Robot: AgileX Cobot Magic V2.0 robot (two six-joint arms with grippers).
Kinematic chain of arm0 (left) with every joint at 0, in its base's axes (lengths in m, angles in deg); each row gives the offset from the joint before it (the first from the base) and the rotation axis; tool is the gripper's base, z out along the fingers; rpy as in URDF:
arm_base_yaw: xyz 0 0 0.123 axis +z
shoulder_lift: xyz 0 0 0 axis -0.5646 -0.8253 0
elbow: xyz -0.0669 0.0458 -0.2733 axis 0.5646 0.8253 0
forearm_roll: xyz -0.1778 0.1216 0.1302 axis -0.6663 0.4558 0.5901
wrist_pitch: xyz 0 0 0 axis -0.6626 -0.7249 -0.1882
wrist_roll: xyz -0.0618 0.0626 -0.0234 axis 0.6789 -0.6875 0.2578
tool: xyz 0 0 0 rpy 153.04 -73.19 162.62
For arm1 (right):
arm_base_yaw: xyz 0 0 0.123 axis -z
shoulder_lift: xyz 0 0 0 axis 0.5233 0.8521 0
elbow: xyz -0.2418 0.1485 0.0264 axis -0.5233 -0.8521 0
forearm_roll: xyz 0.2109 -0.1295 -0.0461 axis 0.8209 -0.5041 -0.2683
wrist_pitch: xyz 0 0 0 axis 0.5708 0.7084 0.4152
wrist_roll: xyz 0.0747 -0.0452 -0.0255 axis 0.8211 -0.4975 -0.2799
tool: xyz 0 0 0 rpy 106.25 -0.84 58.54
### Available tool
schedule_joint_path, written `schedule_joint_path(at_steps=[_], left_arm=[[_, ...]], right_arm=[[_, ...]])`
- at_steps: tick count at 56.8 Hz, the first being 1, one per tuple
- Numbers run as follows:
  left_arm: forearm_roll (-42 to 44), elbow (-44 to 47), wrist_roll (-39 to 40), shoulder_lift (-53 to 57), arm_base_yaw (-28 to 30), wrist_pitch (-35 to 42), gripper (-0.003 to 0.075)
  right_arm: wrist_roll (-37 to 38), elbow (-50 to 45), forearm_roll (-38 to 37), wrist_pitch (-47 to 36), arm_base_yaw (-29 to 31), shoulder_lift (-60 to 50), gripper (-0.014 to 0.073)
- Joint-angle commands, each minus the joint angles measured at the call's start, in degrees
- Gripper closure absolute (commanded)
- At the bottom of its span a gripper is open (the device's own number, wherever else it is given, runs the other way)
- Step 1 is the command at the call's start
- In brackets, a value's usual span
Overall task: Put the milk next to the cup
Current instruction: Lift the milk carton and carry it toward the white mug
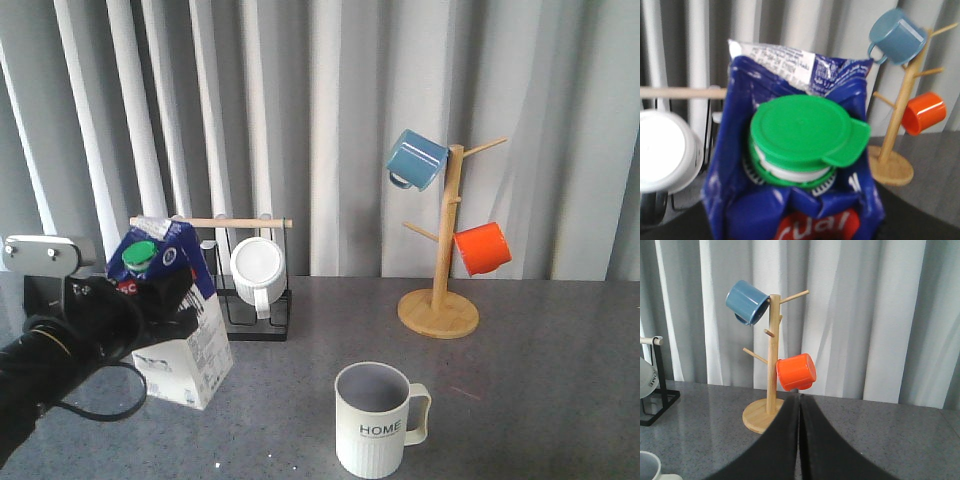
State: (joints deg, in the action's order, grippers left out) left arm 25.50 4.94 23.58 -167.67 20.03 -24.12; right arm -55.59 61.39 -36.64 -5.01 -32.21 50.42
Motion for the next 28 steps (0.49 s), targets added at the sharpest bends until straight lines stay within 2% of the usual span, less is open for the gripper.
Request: schedule_joint_path(at_steps=[1,5,9,16,23,28], left_arm=[[-4.87,-1.93,-1.67,5.14,-0.64,4.21,0.0727],[-13.53,-1.93,-10.39,6.95,-3.25,3.15,0.0726],[-24.61,-1.93,-23.24,8.18,-6.47,3.08,0.0726],[-49.05,-1.98,-46.45,8.5,-14.07,6.28,0.0726],[-67.15,-3.27,-59.24,7.39,-20.95,11.82,0.0726],[-73.56,-4.97,-63.64,5.73,-24.91,15.4,0.0726]], right_arm=[[-0.31,1.88,0.12,-3.76,0.24,-0.27,0.0602],[-0.31,1.88,0.12,-3.76,0.24,-0.27,0.0602],[-0.31,1.88,0.12,-3.76,0.24,-0.27,0.0602],[-0.31,1.88,0.12,-3.76,0.24,-0.27,0.0602],[-0.31,1.88,0.12,-3.76,0.24,-0.27,0.0602],[-0.31,1.88,0.12,-3.76,0.24,-0.27,0.0602]])
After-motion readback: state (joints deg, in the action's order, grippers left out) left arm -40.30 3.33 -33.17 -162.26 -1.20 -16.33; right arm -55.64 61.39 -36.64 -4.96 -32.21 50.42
